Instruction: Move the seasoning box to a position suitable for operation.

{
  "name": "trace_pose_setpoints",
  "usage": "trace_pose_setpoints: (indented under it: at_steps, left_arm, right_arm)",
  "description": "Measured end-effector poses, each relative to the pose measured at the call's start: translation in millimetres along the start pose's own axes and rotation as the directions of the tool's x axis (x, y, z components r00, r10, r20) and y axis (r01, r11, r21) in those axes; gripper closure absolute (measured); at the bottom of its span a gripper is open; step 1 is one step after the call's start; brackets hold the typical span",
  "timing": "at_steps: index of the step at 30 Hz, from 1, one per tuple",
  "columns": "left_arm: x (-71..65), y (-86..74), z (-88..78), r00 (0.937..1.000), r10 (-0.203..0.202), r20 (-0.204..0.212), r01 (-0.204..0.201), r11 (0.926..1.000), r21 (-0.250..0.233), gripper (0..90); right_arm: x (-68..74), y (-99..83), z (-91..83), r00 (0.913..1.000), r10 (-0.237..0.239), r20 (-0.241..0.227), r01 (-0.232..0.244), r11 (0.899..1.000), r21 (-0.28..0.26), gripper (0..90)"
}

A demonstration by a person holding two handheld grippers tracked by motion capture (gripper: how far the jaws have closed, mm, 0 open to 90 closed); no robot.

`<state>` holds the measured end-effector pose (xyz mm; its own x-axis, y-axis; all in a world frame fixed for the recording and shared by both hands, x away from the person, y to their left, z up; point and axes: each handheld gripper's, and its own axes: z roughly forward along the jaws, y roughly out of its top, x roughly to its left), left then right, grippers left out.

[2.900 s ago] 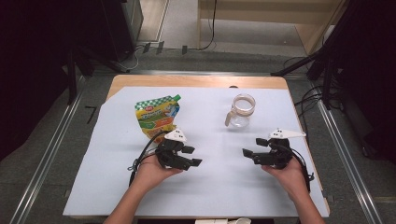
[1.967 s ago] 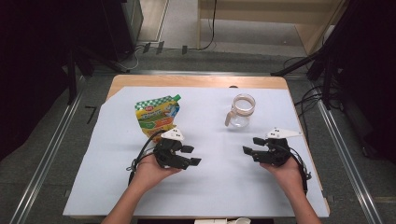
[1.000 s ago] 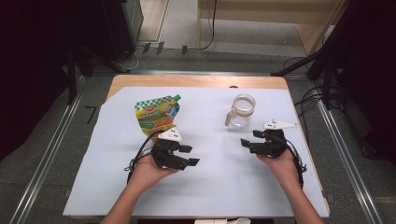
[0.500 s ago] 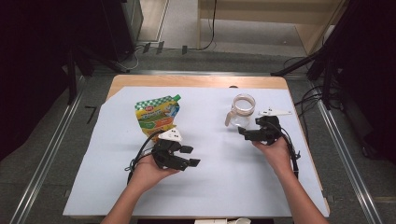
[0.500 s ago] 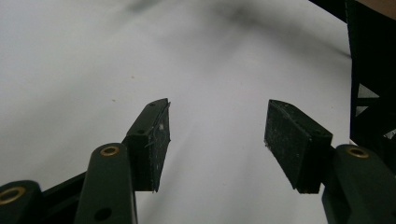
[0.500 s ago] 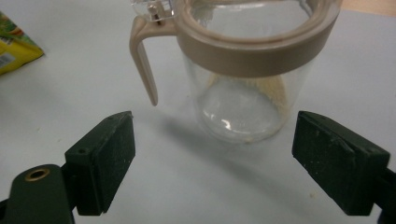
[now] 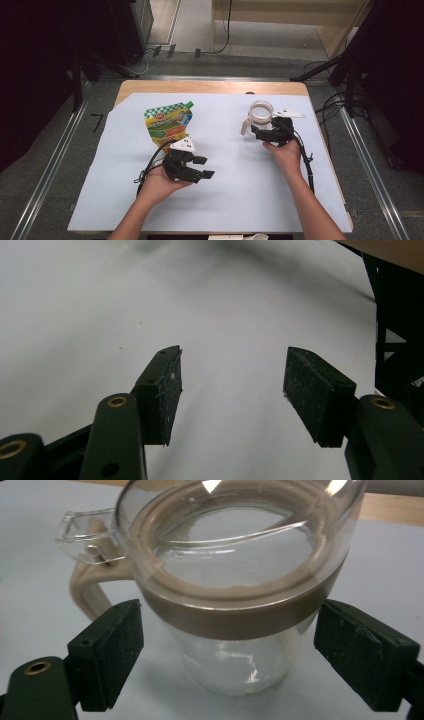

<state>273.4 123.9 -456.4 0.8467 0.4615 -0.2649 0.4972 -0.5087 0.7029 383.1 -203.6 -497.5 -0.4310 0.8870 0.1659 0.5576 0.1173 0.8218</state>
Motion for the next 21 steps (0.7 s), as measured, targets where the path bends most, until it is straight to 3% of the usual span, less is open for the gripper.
trace_pose_setpoints:
  at_steps: [7,13,21]
  left_arm:
    - [-0.8,0.1,2.0,1.0000,0.007,0.003,-0.007,0.9999,0.007,41.0]
    - [-0.3,-0.1,2.0,1.0000,0.000,0.004,0.000,1.0000,0.002,41.0]
    - [0.2,-0.2,3.0,0.9999,-0.002,0.010,0.002,1.0000,0.009,41.0]
  right_arm:
    - [-0.5,-1.6,12.2,0.9999,-0.001,0.010,0.002,0.998,-0.056,10.6]
    - [1.2,1.7,21.5,0.9994,-0.016,0.031,0.017,0.998,-0.060,9.4]
    - [2.6,1.4,20.9,0.9981,-0.041,0.045,0.044,0.997,-0.069,11.0]
